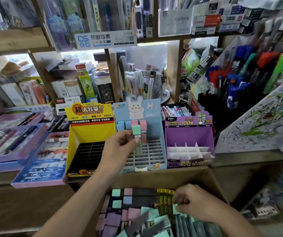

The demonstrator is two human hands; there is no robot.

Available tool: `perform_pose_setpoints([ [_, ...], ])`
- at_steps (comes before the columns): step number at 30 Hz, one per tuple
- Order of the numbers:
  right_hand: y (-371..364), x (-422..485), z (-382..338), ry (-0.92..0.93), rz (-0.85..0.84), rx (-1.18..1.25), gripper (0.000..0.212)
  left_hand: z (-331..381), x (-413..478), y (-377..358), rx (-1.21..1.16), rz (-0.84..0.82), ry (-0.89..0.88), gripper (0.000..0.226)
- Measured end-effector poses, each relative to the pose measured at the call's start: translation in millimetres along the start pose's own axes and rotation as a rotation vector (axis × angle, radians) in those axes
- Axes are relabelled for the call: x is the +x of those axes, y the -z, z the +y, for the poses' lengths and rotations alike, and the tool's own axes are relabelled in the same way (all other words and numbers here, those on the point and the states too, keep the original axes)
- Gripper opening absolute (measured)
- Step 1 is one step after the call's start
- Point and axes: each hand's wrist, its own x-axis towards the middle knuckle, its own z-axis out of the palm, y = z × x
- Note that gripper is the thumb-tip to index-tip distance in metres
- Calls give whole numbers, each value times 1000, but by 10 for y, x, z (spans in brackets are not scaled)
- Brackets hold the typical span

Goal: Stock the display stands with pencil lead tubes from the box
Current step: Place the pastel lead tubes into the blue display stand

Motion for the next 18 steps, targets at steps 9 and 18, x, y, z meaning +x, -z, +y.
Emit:
perform_pose_setpoints([
  [9, -2, -9, 35, 12, 14, -1, 23, 34, 336, -332, 250, 42, -16, 6],
  [18, -14, -32, 30, 22, 24, 36, 25, 1, 543, -585, 536, 65, -111, 9],
])
